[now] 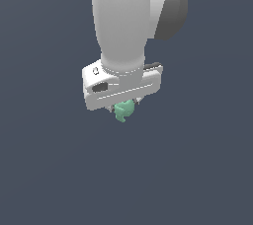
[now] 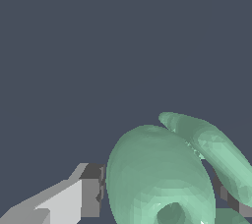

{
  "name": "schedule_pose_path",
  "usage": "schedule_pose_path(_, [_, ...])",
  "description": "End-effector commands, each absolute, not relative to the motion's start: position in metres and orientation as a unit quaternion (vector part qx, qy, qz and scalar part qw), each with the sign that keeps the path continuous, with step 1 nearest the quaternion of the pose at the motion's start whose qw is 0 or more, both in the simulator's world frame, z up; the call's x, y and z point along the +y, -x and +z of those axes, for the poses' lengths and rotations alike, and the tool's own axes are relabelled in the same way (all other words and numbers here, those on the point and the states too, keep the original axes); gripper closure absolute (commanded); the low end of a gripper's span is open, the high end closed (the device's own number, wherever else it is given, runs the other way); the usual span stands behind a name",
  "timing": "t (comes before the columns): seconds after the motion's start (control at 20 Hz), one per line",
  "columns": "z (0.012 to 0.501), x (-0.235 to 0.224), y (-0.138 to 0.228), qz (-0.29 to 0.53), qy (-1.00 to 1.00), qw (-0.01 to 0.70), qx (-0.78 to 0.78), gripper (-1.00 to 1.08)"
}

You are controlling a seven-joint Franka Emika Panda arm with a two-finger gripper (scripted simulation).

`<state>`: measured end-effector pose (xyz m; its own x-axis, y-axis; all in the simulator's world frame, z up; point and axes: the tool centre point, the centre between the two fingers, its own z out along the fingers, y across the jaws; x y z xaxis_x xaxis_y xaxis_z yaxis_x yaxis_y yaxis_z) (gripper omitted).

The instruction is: Pick up the object and move it to a goal position.

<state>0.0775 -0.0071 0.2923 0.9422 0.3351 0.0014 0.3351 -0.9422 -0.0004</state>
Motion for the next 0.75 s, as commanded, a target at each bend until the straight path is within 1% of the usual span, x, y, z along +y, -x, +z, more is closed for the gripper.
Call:
schedule_pose_path(0.0, [0.304,-0.012,-0.083,0.000,0.985,0.000,-0.170,1.08])
schedule_pose_path(0.35, [0.322,-0.020,-0.094,0.000,0.985,0.000,-0.170,1.08])
schedule_pose_path(0.7, [0.327,-0.022,-0.097,0.000,0.985,0.000,-0.170,1.08])
